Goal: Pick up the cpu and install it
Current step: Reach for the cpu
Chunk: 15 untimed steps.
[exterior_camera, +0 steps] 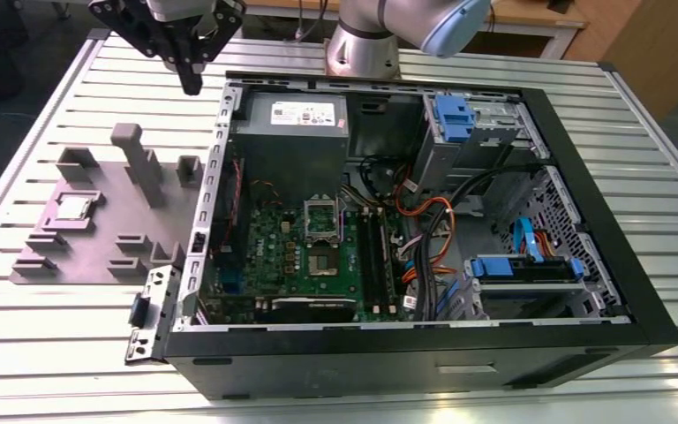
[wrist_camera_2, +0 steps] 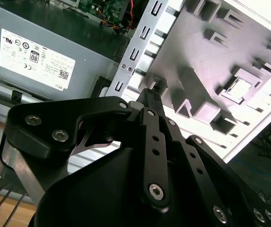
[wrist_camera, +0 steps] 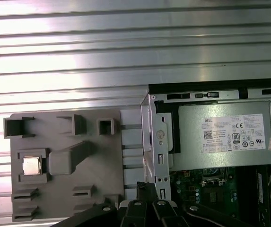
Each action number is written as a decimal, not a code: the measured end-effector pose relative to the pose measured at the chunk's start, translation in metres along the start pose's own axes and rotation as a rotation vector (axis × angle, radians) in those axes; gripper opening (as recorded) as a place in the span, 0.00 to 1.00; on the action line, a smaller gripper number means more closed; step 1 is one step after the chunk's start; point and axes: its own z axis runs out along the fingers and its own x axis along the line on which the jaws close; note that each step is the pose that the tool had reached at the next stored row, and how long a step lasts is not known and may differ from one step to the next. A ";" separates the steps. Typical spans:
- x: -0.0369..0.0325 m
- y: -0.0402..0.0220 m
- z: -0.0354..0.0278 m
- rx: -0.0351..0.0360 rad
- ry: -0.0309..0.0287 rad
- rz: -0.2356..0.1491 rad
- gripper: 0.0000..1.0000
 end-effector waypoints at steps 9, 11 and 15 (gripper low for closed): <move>0.0035 -0.0003 0.0005 0.0000 0.0007 0.000 0.11; 0.0039 -0.0003 0.0005 0.0001 0.0008 0.000 0.11; 0.0049 -0.0004 0.0005 0.0001 0.0008 0.000 0.11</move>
